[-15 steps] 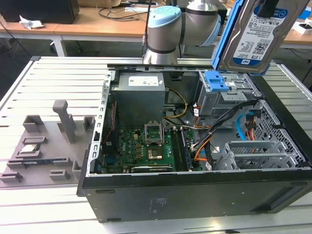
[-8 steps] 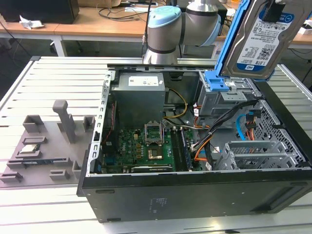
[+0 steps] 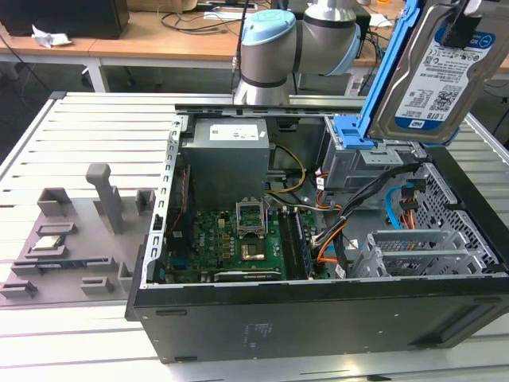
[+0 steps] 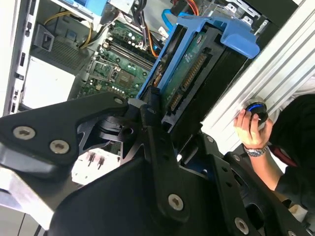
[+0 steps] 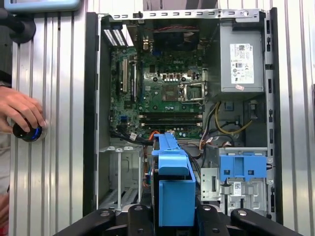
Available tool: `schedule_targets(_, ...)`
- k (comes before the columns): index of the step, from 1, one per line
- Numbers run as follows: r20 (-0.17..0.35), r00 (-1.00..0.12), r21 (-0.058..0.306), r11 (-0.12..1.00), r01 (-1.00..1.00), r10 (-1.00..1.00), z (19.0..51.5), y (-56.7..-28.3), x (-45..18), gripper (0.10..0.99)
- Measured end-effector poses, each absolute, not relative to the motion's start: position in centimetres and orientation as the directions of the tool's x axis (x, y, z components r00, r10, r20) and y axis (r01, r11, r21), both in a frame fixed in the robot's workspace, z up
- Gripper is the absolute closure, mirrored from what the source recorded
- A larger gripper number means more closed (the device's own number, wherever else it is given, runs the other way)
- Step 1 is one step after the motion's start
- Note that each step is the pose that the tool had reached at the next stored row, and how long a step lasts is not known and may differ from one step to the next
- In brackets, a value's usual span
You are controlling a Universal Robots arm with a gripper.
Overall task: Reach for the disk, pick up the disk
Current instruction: 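Pick up the disk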
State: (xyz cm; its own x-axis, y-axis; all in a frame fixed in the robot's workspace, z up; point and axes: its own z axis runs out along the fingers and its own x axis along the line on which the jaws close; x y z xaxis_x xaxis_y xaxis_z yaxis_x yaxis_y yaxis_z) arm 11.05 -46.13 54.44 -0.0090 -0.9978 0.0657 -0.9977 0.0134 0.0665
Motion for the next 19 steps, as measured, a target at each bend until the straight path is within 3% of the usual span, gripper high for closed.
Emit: schedule_targets(19, 0.084, -0.009, 0.066, 0.015, -0.998, -0.996, 54.3, -51.0, 11.1, 0.725)
